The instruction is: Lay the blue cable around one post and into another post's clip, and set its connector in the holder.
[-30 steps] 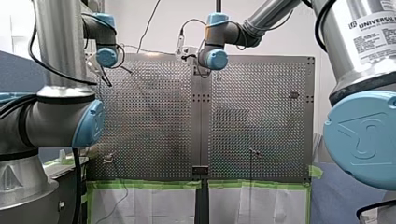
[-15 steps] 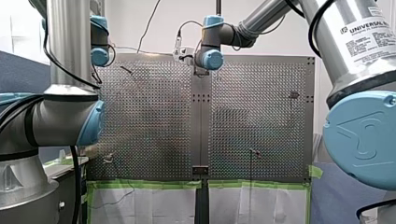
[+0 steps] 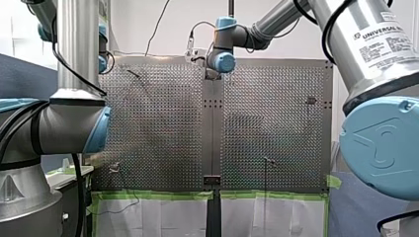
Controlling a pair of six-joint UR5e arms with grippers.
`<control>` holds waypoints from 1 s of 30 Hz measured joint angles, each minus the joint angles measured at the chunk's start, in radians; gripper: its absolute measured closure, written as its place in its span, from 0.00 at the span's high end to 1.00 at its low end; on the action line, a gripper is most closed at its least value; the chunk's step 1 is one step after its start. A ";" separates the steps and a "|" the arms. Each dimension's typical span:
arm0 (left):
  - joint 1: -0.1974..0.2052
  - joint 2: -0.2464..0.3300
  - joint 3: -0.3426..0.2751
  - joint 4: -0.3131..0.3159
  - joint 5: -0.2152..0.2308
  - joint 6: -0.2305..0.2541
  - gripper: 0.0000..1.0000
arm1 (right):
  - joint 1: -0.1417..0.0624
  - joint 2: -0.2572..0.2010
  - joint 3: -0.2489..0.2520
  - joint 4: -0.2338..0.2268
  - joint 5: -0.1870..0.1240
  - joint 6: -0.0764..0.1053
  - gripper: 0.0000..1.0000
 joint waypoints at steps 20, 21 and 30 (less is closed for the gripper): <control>-0.040 -0.085 0.026 0.007 0.058 0.000 0.00 | -0.020 0.070 -0.051 -0.001 0.002 0.001 0.00; -0.042 -0.095 0.030 0.006 0.059 0.001 0.00 | -0.020 0.077 -0.057 0.000 0.002 0.001 0.00; -0.059 -0.148 0.052 0.000 0.074 0.008 0.00 | -0.026 0.107 -0.092 0.004 0.002 0.001 0.00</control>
